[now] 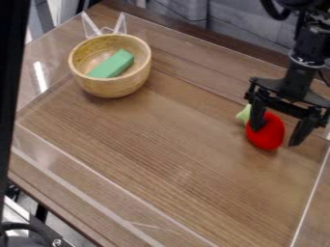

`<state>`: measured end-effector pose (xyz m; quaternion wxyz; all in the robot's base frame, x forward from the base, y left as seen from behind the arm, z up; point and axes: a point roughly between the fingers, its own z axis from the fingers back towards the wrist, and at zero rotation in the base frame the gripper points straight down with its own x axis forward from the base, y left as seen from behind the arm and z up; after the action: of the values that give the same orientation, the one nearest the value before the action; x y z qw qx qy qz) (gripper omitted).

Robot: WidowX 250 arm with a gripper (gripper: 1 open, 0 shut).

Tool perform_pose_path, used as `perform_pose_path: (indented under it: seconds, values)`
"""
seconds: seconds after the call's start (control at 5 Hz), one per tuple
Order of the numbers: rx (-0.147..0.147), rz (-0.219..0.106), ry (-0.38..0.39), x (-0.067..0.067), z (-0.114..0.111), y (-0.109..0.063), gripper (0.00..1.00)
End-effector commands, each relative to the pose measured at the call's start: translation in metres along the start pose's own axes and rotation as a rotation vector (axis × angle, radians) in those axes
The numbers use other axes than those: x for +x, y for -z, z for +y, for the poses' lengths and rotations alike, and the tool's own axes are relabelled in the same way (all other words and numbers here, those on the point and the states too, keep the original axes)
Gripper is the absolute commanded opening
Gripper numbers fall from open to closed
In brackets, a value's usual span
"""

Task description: Move the red fruit to the left

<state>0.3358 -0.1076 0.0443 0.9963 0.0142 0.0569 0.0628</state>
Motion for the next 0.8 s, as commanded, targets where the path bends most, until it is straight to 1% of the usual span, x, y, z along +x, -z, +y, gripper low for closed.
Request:
perform_pose_path:
  seconds: [0.0, 0.2, 0.6]
  values:
    - [-0.005, -0.029, -0.026, -0.003, -0.001, -0.006, 1.0]
    - [-0.013, -0.034, -0.038, -0.011, -0.006, -0.008, 1.0]
    - [-0.028, -0.055, -0.11, 0.005, -0.004, -0.011, 1.0]
